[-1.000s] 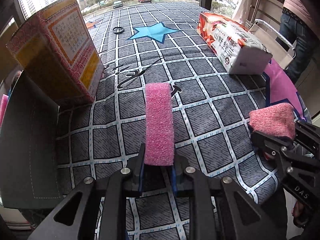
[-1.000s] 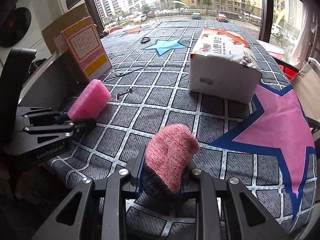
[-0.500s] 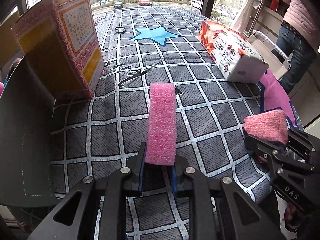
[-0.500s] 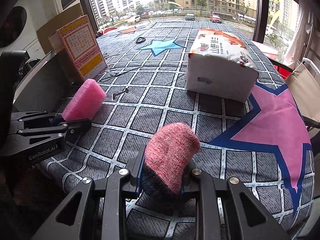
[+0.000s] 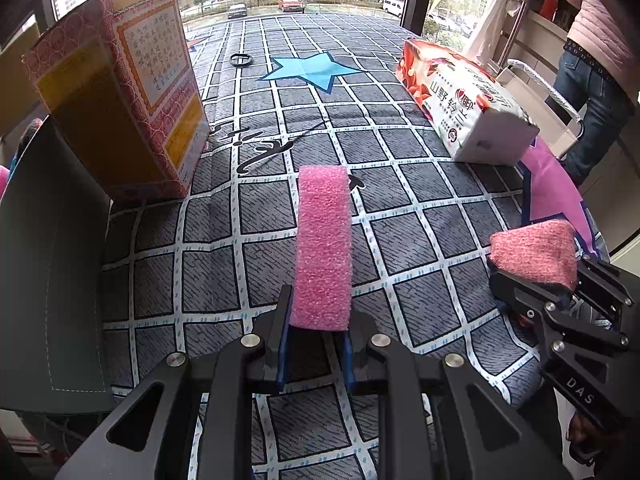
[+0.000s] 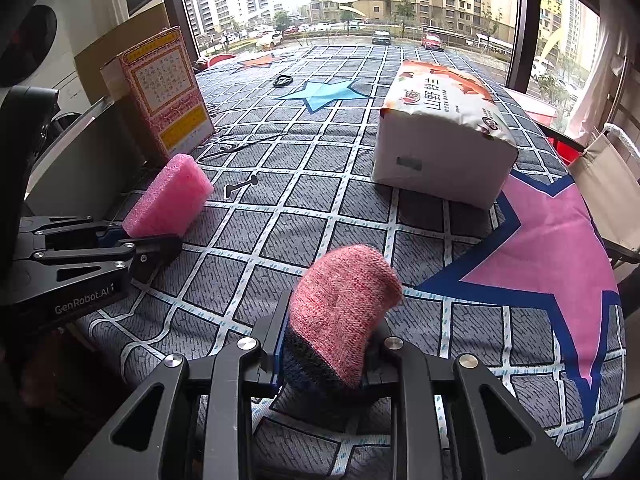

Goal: Organize soft objects
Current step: 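Hold the pink sponge and knitted sock raised in both grippers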

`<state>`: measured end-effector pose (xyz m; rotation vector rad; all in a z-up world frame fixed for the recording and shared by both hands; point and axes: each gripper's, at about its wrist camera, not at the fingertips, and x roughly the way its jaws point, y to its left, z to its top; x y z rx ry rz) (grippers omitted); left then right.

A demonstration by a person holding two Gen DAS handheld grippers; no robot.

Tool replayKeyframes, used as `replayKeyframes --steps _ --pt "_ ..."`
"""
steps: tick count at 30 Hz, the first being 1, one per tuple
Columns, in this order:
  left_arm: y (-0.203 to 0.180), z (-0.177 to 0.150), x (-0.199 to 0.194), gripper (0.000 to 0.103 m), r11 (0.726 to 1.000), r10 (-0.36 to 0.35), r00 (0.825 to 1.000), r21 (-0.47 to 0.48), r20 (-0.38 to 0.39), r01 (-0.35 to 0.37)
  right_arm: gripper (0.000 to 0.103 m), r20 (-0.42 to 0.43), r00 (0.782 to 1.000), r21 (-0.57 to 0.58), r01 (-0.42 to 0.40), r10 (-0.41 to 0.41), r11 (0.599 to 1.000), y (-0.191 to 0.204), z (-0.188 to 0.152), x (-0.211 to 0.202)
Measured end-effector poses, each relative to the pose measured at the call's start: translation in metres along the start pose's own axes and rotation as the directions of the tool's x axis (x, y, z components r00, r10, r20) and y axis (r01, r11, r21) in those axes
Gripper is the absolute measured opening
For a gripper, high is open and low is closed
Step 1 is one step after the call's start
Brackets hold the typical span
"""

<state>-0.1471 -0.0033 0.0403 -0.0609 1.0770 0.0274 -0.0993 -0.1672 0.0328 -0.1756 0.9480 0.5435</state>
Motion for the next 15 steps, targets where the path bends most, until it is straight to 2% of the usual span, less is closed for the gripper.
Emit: replayKeyframes --steps 15 --pt "-0.0005 -0.0002 -0.0001 0.022 1.000 0.001 1.000 0.000 0.003 -0.001 0.026 -0.001 1.000 0.007 0.013 -0.013 1.000 0.0016 0.0011 0.0014"
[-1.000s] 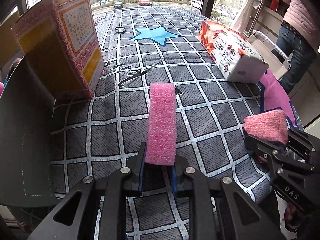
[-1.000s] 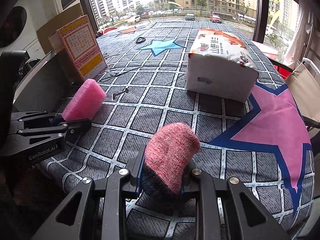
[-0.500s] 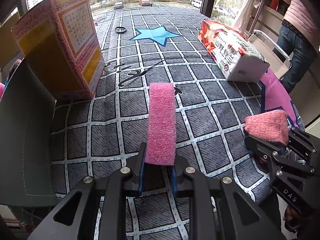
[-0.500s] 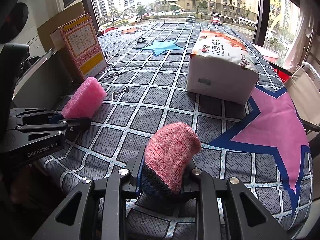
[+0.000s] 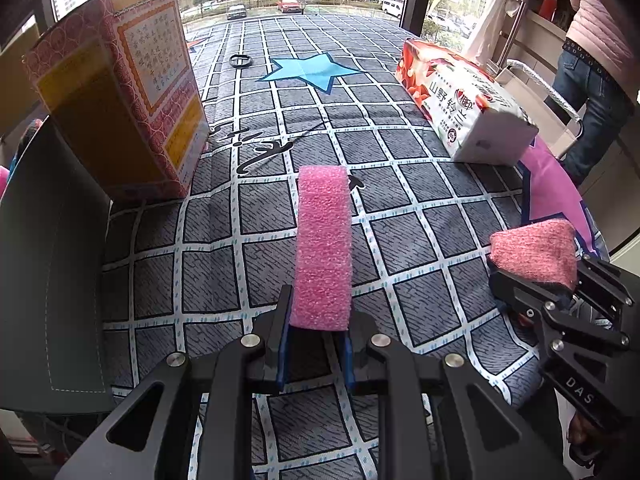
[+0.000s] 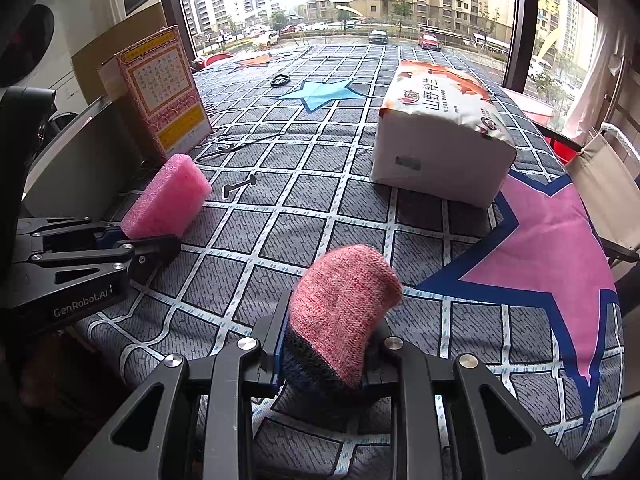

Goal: Organize soft objects
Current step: 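Hold the pink sponge and knitted sock raised in both grippers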

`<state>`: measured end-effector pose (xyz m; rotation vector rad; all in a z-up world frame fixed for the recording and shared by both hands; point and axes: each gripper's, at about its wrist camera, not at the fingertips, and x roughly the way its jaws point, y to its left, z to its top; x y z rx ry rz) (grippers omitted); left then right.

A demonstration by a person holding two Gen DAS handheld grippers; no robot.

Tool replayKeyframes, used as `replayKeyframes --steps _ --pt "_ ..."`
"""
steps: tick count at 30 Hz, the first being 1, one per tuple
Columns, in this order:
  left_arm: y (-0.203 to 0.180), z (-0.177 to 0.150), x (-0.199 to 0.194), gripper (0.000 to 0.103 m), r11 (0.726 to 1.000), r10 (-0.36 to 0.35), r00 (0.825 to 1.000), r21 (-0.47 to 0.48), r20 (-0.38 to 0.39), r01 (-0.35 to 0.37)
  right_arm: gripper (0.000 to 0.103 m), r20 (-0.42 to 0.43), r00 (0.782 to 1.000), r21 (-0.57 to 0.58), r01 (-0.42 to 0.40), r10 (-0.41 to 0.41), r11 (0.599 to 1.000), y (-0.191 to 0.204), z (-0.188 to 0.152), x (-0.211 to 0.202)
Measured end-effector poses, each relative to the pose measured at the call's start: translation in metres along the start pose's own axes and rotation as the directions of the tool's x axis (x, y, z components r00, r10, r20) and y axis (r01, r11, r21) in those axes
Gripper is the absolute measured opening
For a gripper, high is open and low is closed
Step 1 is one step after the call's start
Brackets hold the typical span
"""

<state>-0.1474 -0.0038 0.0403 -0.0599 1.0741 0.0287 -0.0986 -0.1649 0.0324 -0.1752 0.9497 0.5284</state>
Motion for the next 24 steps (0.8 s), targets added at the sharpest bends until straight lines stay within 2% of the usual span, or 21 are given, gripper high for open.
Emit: replayKeyframes --steps 24 --pt "0.0020 -0.0019 -0.0002 0.022 1.000 -0.011 1.000 -0.008 0.011 0.011 0.026 0.022 1.000 0.020 0.003 -0.003 1.000 -0.0005 -0.0037 -0.0028"
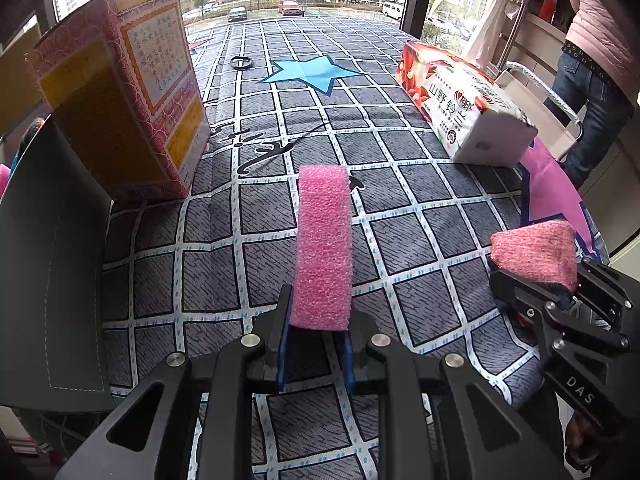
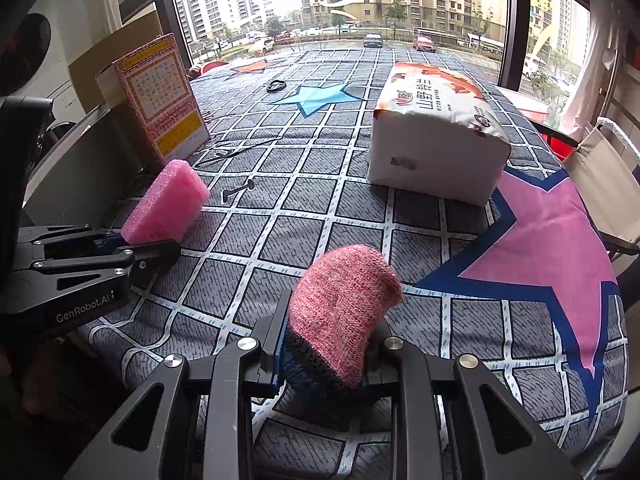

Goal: Organize soft objects
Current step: 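Hold the pink sponge and knitted sock raised in both grippers, then carry the pink sponge and knitted sock with both grippers over the white box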

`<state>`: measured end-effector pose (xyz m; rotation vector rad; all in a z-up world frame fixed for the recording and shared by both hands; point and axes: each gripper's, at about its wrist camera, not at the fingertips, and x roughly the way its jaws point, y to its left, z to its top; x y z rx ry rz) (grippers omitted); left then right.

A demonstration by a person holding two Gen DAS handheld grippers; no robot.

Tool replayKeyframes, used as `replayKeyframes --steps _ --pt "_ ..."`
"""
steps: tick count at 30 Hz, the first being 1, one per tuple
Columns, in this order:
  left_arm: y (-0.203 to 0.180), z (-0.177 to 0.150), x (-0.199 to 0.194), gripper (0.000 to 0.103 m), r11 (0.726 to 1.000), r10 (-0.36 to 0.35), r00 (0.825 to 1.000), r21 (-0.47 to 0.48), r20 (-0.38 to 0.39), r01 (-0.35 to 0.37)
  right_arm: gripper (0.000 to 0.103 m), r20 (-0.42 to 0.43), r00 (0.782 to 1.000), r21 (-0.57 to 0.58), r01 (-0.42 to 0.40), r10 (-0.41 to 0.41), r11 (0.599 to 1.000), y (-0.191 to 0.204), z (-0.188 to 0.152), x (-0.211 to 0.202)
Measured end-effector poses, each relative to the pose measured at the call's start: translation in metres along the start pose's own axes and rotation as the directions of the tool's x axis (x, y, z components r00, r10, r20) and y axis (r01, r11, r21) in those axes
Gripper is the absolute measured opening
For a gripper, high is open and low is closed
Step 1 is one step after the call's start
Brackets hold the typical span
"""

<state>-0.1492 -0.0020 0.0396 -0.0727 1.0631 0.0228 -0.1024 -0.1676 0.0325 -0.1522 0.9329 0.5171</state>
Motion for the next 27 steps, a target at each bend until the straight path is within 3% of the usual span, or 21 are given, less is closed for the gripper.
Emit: replayKeyframes --steps 12,16,21,27 --pt "-0.003 0.000 -0.001 0.022 1.000 0.018 1.000 0.017 0.001 -0.018 0.026 -0.010 1.000 0.022 -0.009 0.009 1.000 -0.002 0.001 -0.002" --pt "-0.006 0.001 -0.001 0.022 0.999 0.040 0.999 0.024 -0.014 -0.039 0.026 -0.034 0.997 0.102 -0.068 0.072 0.992 -0.016 0.004 -0.006" --pt "-0.015 0.004 -0.003 0.021 0.998 0.040 0.998 0.050 -0.044 -0.038 0.026 -0.037 0.997 0.132 -0.069 0.074 0.989 -0.028 0.003 -0.018" --pt "-0.053 0.018 -0.024 0.021 0.983 0.012 1.000 0.183 0.011 -0.014 0.026 0.020 0.998 0.241 -0.066 0.063 0.968 -0.069 0.008 -0.042"
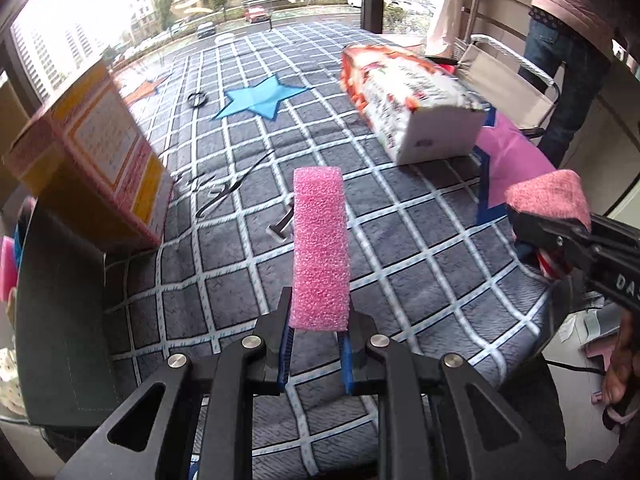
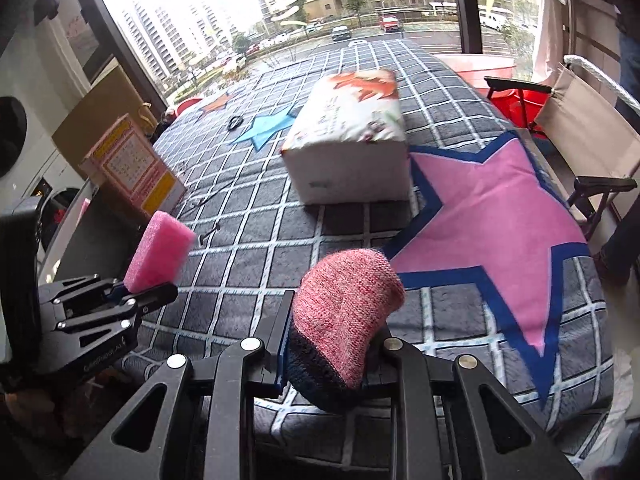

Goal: Organize soft objects
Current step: 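Carry the pink sponge and knitted sock with both grippers over the white box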

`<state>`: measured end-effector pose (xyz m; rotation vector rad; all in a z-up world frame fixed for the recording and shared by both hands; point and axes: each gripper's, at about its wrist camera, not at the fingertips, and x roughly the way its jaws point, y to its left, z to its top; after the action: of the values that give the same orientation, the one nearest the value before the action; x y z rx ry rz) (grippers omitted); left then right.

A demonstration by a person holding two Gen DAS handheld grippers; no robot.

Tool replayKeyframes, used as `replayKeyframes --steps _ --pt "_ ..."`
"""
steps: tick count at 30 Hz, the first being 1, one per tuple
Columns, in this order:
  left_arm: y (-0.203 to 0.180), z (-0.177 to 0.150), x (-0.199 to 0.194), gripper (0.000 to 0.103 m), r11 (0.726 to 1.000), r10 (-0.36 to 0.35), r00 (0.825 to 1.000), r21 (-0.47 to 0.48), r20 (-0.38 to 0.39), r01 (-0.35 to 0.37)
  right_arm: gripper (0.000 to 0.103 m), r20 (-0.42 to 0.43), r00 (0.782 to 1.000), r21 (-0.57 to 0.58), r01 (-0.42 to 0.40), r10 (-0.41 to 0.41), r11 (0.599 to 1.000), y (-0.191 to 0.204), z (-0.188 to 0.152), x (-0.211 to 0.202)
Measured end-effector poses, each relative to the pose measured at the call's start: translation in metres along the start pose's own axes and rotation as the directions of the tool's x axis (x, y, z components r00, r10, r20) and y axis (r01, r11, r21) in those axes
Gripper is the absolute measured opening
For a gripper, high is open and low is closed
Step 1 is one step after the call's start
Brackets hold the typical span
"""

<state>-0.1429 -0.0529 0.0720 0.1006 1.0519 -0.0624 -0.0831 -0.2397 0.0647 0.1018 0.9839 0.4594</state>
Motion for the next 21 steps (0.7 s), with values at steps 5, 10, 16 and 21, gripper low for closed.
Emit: replayKeyframes --steps 5,10,16,21 --pt "-0.030 0.043 -0.017 0.021 0.995 -0.073 0.996 0.077 0.046 0.069 0.026 0.061 0.997 0.099 0.036 -0.043 0.994 -0.041 0.034 -0.019" --pt "-0.053 0.103 -0.020 0.021 0.987 -0.127 0.989 0.106 0.071 0.119 0.026 0.112 0.990 0.188 0.057 -0.079 0.980 -0.074 0.076 -0.027" --pt "-0.043 0.160 -0.006 0.021 0.994 -0.101 0.993 0.047 0.056 0.099 0.026 0.119 0.991 0.257 0.022 -0.055 0.966 -0.090 0.123 -0.017" --pt "-0.019 0.187 0.000 0.021 0.999 -0.039 0.997 0.016 0.062 0.038 0.026 0.126 0.992 0.245 -0.003 -0.029 0.969 -0.079 0.153 -0.004"
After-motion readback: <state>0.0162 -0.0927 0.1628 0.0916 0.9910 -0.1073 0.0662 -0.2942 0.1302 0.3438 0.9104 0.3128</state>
